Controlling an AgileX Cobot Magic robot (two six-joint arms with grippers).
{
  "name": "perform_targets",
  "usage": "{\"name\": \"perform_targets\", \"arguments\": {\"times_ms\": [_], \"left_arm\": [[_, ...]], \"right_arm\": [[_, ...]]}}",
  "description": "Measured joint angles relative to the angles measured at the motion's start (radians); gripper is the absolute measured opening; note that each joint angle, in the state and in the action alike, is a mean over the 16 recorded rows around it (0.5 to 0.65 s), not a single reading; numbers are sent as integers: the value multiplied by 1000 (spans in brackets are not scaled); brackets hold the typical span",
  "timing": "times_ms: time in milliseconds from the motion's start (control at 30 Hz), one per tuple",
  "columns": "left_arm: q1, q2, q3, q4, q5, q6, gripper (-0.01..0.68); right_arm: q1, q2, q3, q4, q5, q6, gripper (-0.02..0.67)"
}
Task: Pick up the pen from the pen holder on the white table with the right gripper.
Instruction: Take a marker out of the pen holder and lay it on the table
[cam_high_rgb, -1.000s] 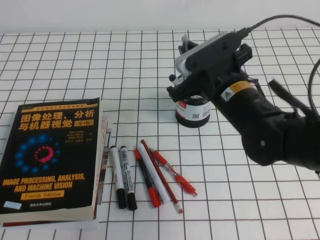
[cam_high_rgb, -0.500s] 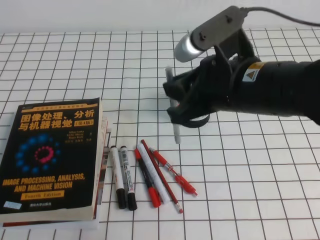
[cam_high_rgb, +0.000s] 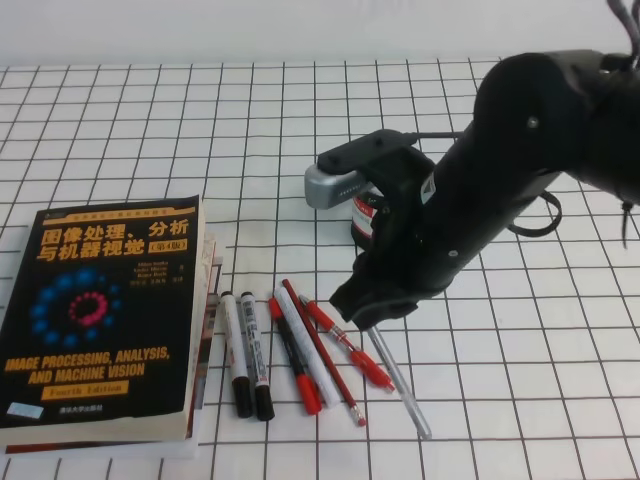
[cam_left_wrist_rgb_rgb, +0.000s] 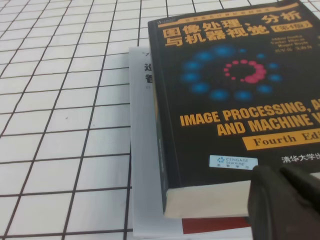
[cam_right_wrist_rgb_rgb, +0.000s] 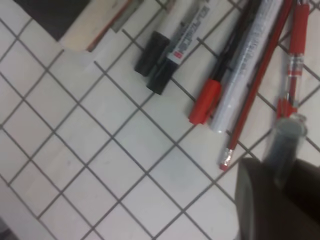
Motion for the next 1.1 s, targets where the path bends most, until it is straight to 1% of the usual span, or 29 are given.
{"name": "perform_targets", "arguments": {"times_ms": [133, 267, 533, 767, 900, 1100], "left_arm": [[0, 0, 0, 0, 0, 0, -4], [0, 0, 0, 0, 0, 0, -4], [0, 0, 0, 0, 0, 0, -4], [0, 0, 0, 0, 0, 0, -4], [0, 0, 0, 0, 0, 0, -4], [0, 0, 0, 0, 0, 0, -4]], "right_arm": [[-24, 103, -76, -27, 88, 33, 67], [-50, 207, -151, -37, 125, 43, 67], [-82, 393, -293, -42, 139, 46, 67], [-89, 486, -370, -38, 119, 48, 69], [-91, 508, -388, -31, 105, 48, 89], [-92, 516, -392, -23, 88, 49, 155]]}}
